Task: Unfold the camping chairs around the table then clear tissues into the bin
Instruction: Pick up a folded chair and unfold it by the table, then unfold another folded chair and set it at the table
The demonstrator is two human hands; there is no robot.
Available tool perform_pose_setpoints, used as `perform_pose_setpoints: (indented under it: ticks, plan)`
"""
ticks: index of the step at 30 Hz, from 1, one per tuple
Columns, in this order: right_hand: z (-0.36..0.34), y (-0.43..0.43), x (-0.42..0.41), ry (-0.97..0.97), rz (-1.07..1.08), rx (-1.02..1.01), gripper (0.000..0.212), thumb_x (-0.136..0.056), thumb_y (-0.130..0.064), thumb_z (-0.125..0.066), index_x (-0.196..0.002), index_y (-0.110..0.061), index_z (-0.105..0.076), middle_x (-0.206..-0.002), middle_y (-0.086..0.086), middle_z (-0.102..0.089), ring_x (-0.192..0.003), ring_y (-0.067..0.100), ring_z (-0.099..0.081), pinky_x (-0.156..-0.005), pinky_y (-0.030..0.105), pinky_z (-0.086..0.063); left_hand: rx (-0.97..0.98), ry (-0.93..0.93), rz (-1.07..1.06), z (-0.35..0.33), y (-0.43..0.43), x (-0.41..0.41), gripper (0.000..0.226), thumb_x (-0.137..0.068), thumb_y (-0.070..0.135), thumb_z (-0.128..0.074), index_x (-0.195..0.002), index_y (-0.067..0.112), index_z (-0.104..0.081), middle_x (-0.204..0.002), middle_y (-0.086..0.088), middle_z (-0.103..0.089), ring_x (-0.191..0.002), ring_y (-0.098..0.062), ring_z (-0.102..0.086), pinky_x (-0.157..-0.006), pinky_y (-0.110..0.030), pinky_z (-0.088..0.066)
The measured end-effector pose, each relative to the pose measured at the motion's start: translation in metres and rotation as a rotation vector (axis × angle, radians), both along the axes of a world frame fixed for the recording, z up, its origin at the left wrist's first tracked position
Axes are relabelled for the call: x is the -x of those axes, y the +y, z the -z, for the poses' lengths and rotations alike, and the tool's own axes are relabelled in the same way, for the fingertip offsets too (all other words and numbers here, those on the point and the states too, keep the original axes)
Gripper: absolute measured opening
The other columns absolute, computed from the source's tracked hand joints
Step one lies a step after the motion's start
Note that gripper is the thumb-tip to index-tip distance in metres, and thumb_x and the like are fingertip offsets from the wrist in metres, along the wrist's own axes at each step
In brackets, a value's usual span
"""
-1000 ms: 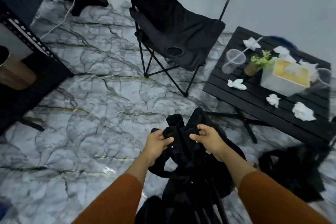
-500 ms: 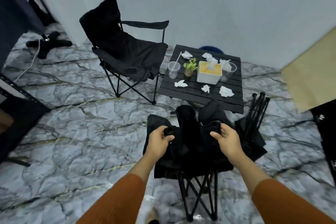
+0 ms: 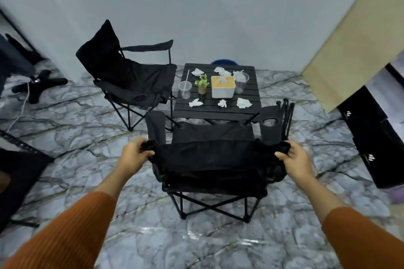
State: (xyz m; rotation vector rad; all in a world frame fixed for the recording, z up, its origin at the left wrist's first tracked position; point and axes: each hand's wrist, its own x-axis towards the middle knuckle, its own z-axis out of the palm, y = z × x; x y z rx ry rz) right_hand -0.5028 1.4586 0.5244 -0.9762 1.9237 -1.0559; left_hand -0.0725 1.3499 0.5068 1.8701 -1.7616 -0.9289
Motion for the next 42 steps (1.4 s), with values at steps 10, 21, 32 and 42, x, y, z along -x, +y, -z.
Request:
perform_pose_setpoints:
  ticks: [10, 21, 32, 42]
  plan:
    - [0.084, 0.109, -0.038, 0.324, -0.142, -0.232, 0.043, -0.086, 0.015, -0.054, -0.069, -0.024, -0.047, -0.076, 0.008, -0.055, -0.067, 0.018, -0.05, -0.053, 0.029, -0.033, -0.128, -0.231, 0.161, 0.049, 0.079, -0.029, 0.029, -0.079, -0.003, -0.068, -0.082, 0.023, -0.057, -0.085, -0.003, -0.07, -0.083, -0.025, -0.063, -0.073, -0.036, -0.049]
    - [0.065, 0.118, -0.061, 0.459, -0.185, -0.389, 0.05, -0.09, -0.026, -0.065, -0.132, -0.006, -0.046, -0.133, 0.013, -0.047, -0.118, 0.032, -0.05, -0.096, 0.042, -0.045, -0.143, -0.291, 0.209, 0.032, 0.093, -0.021, 0.032, -0.092, 0.015, -0.058, -0.124, 0.012, -0.06, -0.116, -0.008, -0.068, -0.102, -0.027, -0.064, -0.077, -0.029, -0.045]
    - [-0.003, 0.1, -0.065, 0.48, -0.22, -0.31, 0.056, -0.093, -0.031, -0.059, -0.141, -0.011, -0.039, -0.143, 0.011, -0.045, -0.132, 0.029, -0.041, -0.106, 0.042, -0.041, -0.05, -0.406, 0.577, -0.024, 0.078, 0.117, 0.052, -0.099, 0.042, -0.04, -0.143, 0.014, -0.042, -0.147, -0.012, -0.046, -0.139, -0.03, -0.038, -0.119, -0.046, -0.022]
    - [-0.032, 0.151, -0.006, 0.649, -0.063, -0.426, 0.07, -0.096, -0.035, -0.051, -0.153, -0.017, -0.014, -0.162, 0.005, -0.012, -0.15, 0.026, -0.005, -0.12, 0.05, -0.013, 0.049, -0.576, 0.968, -0.051, 0.138, 0.286, 0.058, -0.101, 0.038, -0.036, -0.153, 0.02, -0.016, -0.163, -0.005, -0.01, -0.151, -0.025, -0.002, -0.122, -0.051, -0.001]
